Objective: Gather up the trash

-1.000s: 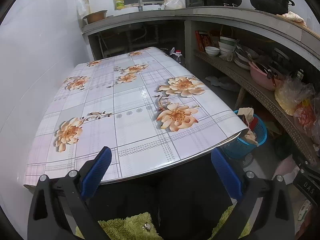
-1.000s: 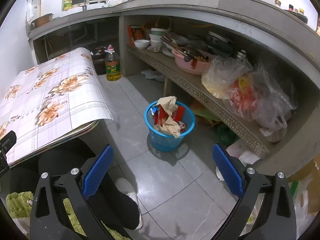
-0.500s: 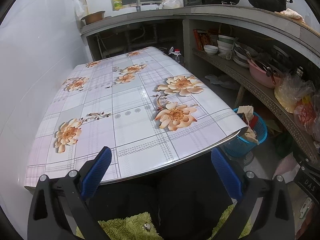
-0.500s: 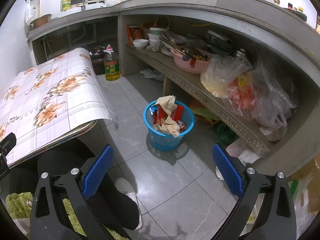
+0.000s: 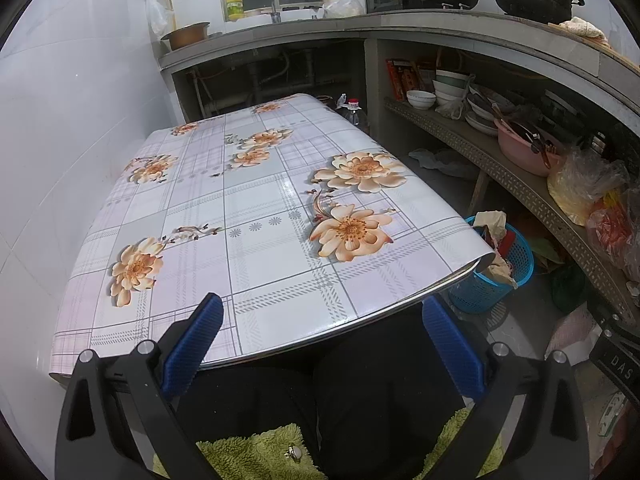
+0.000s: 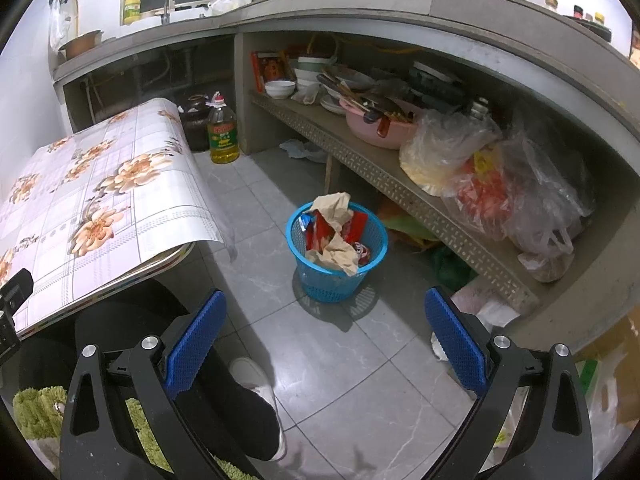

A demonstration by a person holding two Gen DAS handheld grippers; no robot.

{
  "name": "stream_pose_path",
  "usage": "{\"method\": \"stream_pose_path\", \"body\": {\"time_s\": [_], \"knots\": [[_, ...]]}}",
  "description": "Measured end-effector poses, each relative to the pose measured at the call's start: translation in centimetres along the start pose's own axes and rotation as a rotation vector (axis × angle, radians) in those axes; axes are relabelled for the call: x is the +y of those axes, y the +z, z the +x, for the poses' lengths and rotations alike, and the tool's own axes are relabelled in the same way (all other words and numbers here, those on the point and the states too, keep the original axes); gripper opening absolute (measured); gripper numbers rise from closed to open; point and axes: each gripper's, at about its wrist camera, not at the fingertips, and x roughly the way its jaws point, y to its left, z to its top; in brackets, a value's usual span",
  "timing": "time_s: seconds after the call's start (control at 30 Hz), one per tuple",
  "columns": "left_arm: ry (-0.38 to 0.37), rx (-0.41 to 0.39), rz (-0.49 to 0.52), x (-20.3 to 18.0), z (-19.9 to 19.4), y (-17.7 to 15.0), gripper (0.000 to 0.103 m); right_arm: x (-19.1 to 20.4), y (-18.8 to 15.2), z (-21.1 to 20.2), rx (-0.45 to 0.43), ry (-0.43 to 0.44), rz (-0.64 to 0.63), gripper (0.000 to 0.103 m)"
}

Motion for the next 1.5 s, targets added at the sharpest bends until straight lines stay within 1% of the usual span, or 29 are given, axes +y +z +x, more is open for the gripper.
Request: {"method": "stream_pose_path", "body": {"time_s": [1.5], "knots": [[-0.012,0.005,0.000,0.19,0.08,0.01,0.098,0.27,0.32,-0.23,-0.003,0.000,0.000,0.095]]}}
